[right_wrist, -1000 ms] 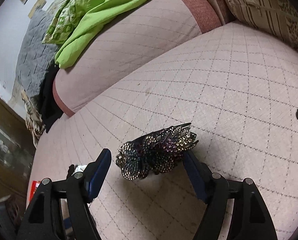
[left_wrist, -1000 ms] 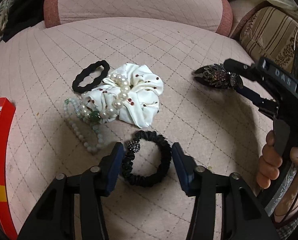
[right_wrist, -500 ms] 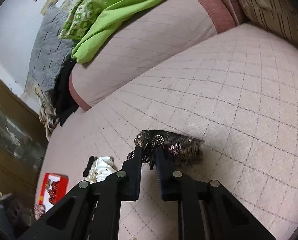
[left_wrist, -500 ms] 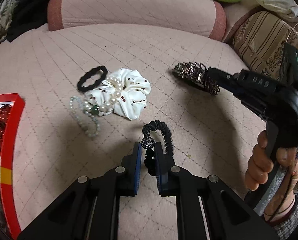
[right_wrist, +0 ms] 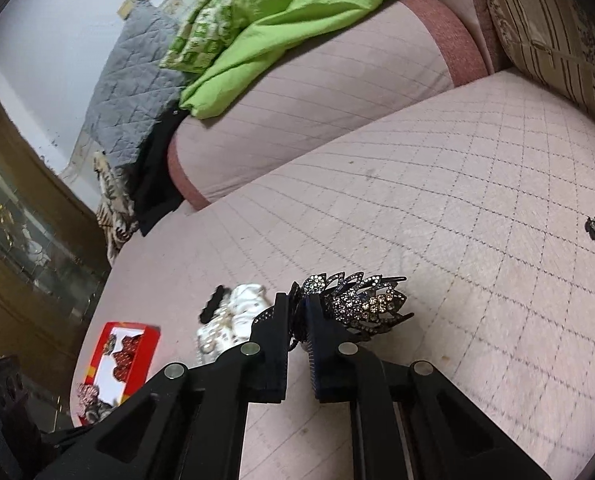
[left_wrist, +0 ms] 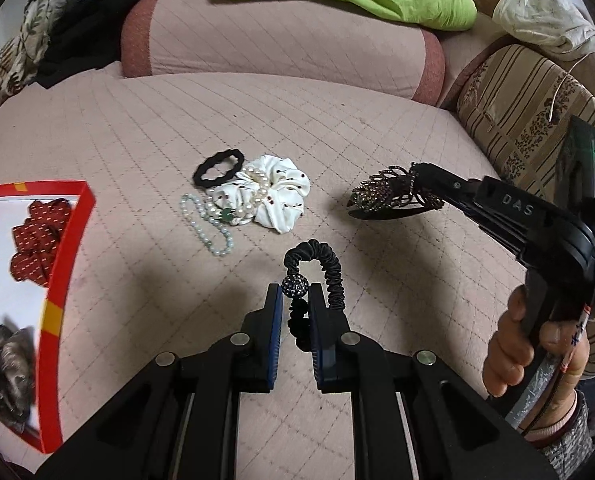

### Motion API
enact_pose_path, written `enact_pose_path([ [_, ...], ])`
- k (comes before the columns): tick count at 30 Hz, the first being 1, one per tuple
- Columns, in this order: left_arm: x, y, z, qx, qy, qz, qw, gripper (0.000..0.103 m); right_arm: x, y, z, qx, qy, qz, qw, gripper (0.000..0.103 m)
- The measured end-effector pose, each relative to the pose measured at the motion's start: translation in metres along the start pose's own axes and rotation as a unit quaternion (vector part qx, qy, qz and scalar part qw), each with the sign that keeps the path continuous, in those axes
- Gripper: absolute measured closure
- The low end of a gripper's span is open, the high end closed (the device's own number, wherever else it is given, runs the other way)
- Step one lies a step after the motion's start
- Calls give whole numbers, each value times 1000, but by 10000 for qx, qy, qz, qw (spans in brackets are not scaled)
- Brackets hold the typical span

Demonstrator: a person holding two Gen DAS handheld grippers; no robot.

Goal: Organize jewelry
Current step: 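Carry hair tie and jeweled clip into the tray and release both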

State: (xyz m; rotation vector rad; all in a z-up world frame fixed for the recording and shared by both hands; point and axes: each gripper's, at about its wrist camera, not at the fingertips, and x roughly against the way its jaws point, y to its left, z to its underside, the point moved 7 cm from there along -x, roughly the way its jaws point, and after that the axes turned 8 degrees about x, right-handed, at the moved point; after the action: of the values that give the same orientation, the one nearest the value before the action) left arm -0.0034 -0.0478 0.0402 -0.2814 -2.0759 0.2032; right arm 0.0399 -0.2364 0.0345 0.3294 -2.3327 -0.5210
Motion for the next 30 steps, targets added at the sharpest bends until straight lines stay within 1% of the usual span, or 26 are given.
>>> enact_pose_path([
  [4, 16, 14, 2, 105, -107, -29, 9999, 91, 15, 22, 7, 192, -90, -112, 9997, 94],
  [7, 31, 32, 3, 211, -200, -80, 9995, 91, 22, 41, 12, 358, -113, -203, 9991, 94],
  [13, 61, 83, 0, 487, -409, -352, 9974, 91, 24, 90, 32, 660, 41, -475, 9967, 94],
  [17, 85, 127, -6, 645, -597, -668, 9939, 91, 16, 123, 47, 865, 243, -651, 9938, 94],
  [18, 90, 139, -8, 683, -641, -761, 9927, 91, 11, 136, 52, 947, 328, -715, 9924, 94],
  [22, 108, 198, -18, 938, -785, -1174, 9855, 91, -3, 178, 63, 1291, 513, -880, 9864, 94],
  [27, 112, 271, -31, 1421, -782, -1424, 9764, 91, -30, 245, 68, 1711, 687, -1166, 9759, 94],
  [30, 109, 304, -38, 1603, -795, -1544, 9717, 91, -53, 283, 67, 1869, 744, -1293, 9710, 94],
])
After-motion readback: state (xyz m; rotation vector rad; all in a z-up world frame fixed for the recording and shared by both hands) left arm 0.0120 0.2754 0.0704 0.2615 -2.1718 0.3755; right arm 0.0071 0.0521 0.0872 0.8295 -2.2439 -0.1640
